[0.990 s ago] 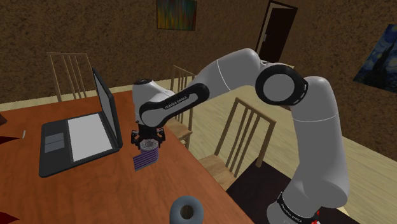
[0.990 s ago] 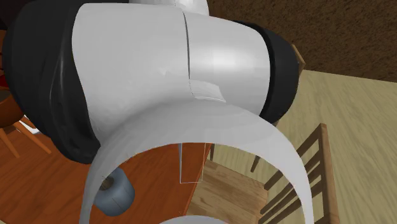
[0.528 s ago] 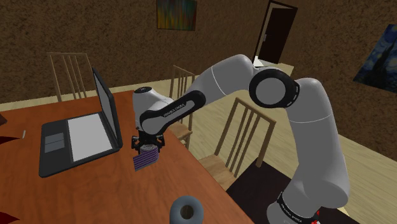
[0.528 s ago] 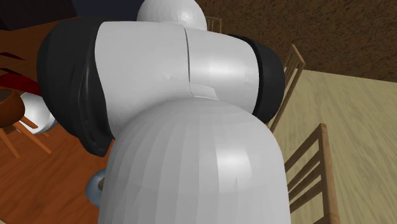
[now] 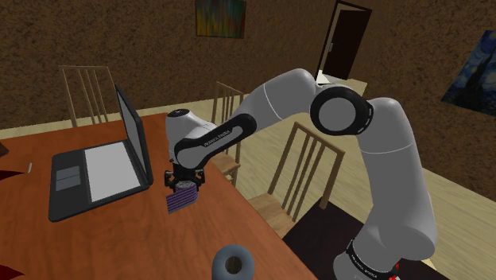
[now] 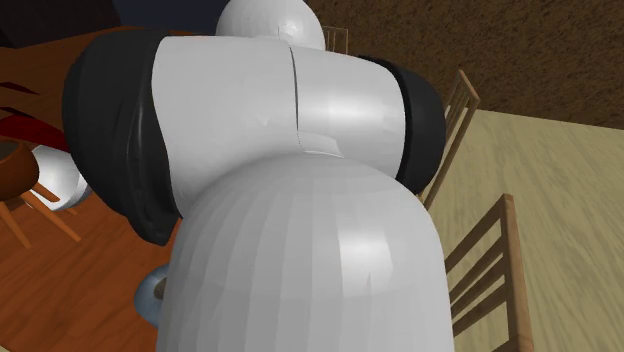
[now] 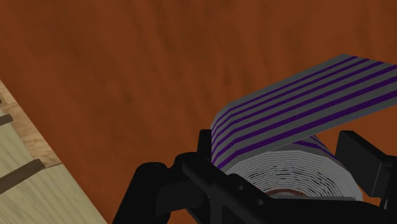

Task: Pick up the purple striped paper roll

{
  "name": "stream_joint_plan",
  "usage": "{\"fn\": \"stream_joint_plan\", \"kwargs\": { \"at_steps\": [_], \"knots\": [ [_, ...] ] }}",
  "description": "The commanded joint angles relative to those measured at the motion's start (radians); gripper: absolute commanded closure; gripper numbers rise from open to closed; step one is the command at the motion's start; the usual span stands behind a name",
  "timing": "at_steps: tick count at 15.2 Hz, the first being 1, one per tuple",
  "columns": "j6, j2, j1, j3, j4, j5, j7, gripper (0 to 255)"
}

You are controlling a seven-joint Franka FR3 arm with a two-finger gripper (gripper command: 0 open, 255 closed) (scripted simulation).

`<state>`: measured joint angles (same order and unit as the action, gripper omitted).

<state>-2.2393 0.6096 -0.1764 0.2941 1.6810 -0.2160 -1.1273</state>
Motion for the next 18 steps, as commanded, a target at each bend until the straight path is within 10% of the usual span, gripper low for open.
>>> {"fn": "stream_joint_plan", "kwargs": {
  "at_steps": [1, 18],
  "knots": [
    [-0.001, 0.002, 0.000, -0.001, 0.000, 0.000, 0.000, 255],
    [0.145, -0.106, 0.015, 0.024, -0.041, 0.039, 0.023, 255]
  ]
}}
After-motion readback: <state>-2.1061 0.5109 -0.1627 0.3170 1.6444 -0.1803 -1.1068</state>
